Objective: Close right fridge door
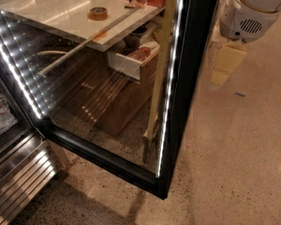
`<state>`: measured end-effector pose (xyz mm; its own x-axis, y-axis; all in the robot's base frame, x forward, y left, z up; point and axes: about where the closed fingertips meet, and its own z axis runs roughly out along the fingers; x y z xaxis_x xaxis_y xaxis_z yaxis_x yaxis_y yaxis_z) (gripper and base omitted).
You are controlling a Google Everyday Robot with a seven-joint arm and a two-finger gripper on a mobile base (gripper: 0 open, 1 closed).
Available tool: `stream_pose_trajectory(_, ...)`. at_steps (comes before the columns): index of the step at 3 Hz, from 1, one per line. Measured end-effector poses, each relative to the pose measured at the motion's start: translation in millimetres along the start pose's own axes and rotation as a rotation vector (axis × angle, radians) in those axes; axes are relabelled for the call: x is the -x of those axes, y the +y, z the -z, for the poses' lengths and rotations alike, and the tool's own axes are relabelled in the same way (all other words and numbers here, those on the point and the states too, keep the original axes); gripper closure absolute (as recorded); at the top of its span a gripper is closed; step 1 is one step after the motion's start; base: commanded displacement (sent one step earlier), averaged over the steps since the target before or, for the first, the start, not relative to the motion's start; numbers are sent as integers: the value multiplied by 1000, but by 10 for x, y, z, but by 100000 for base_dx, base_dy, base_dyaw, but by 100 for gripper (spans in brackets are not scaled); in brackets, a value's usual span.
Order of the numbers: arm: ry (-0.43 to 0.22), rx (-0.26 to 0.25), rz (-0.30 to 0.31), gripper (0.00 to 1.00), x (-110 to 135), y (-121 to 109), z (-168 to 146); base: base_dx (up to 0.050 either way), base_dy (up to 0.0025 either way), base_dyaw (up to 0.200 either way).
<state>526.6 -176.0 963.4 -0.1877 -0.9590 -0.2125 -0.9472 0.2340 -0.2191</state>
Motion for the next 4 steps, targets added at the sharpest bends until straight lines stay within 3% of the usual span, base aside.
stream_pose_trajectory(3, 0, 0, 0, 88, 0, 0, 0, 0, 0, 0)
stream_pose_trajectory(4, 41, 7, -26, 100, 50, -225, -54, 0, 0, 0)
